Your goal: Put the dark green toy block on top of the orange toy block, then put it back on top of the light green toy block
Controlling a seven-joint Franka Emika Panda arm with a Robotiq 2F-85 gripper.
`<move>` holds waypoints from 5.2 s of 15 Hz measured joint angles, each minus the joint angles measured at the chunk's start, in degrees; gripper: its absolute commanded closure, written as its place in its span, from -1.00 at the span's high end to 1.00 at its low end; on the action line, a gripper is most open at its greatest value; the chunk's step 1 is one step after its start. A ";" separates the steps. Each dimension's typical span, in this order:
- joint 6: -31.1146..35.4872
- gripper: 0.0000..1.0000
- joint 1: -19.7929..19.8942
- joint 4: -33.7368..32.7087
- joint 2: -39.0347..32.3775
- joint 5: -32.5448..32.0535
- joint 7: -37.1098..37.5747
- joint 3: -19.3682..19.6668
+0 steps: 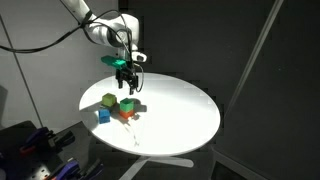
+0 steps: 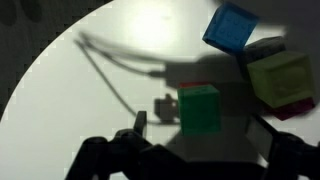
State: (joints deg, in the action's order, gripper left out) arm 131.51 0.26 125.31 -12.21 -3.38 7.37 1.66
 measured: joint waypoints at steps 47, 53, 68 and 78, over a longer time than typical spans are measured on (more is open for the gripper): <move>4.58 -0.43 -0.75 -8.51 -15.44 -0.33 -5.33 -0.50; 4.26 -0.45 -0.76 -8.66 -15.27 -0.33 -5.33 -0.49; -0.08 -0.45 -1.65 -8.24 -9.30 -0.78 -5.19 -0.45; -0.47 -0.45 -4.12 -5.27 -4.74 -1.92 -5.19 -1.35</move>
State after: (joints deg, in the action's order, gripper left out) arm 131.04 -3.86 120.04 -16.95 -5.30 2.19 0.30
